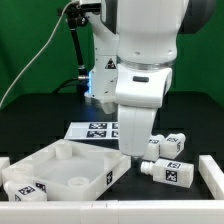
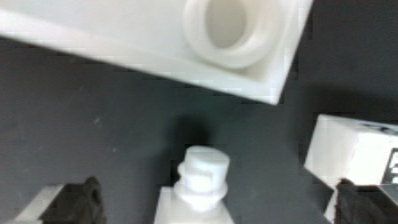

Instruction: Assemble one leg

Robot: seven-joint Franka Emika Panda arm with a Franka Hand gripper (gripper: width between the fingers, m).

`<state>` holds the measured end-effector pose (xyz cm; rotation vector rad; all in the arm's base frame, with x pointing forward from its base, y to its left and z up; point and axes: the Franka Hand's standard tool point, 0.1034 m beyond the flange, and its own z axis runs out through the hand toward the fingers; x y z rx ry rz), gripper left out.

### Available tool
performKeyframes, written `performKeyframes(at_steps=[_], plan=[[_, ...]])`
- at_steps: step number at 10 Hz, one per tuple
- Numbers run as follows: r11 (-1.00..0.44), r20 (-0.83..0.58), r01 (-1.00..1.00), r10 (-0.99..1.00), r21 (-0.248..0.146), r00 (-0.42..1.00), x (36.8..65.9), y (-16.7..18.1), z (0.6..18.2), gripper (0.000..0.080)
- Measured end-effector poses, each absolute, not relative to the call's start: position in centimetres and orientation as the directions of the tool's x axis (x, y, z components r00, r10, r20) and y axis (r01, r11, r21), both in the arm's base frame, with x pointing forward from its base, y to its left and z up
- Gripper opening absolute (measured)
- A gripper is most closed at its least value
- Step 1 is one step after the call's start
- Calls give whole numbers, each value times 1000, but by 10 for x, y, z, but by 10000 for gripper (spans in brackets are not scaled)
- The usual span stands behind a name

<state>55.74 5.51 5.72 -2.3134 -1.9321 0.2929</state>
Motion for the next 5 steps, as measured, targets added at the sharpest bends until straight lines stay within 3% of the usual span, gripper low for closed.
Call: performKeyframes(at_steps=[3,5], plan=[[-200,-78,958,979,-203,188,556,53,57,650],[-349,-111,924,936,-158,335,521,32,74,650]])
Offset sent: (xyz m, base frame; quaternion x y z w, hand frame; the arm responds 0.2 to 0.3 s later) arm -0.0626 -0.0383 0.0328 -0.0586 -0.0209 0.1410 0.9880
